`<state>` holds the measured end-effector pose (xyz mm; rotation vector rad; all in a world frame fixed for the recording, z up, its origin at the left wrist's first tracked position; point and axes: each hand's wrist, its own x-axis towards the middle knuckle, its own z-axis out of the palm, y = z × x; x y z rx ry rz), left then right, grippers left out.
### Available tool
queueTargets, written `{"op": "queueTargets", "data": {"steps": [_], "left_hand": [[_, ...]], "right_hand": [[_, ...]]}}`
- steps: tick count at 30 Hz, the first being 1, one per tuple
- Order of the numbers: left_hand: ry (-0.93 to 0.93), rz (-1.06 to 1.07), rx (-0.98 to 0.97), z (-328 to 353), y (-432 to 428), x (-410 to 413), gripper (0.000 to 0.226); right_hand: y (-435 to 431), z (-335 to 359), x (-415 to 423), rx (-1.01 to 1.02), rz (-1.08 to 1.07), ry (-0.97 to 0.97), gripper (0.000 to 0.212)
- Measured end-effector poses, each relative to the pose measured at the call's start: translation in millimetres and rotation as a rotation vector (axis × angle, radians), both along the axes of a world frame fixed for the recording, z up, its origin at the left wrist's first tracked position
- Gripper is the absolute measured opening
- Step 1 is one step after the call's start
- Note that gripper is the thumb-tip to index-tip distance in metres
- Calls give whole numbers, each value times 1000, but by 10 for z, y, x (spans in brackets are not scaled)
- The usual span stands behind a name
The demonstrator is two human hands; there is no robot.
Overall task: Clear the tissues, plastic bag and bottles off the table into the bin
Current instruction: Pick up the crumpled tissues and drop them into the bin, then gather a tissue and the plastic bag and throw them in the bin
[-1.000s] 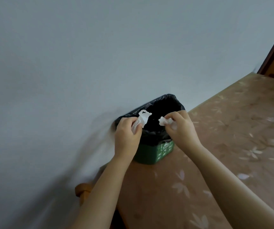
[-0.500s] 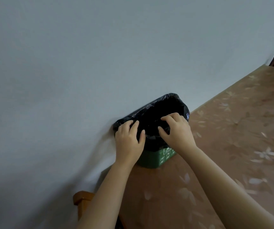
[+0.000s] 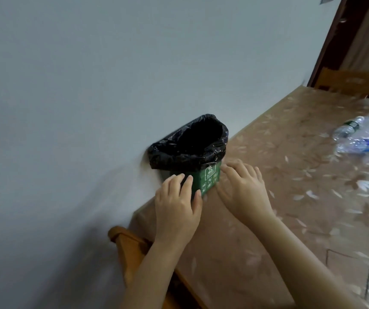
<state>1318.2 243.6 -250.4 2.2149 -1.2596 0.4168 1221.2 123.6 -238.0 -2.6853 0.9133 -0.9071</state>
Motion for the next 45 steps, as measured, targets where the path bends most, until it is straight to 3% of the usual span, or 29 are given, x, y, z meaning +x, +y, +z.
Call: {"op": "queueTargets", "data": {"steps": [7,19,27,34,45], "left_hand": [[-17,-179,-89,38,519,-576,42],[50,-569,-118,7,896,-1899,41],[33,-776,-135,68,760,-3168,41],[28,-937,-91,55,582,-4793,41],[61,-1106,-40,-81,93,-6730,41]], "right_hand": [[874,12,-814,5,-125,60,43],[1830,1,-2448,37,-519,45,42],[2022,-41,-3738,31,-756,-20,40],[2048,-57,-5332,24,-931,-51,42],[1784,-178,-7167,8,-1060,-63,42]]}}
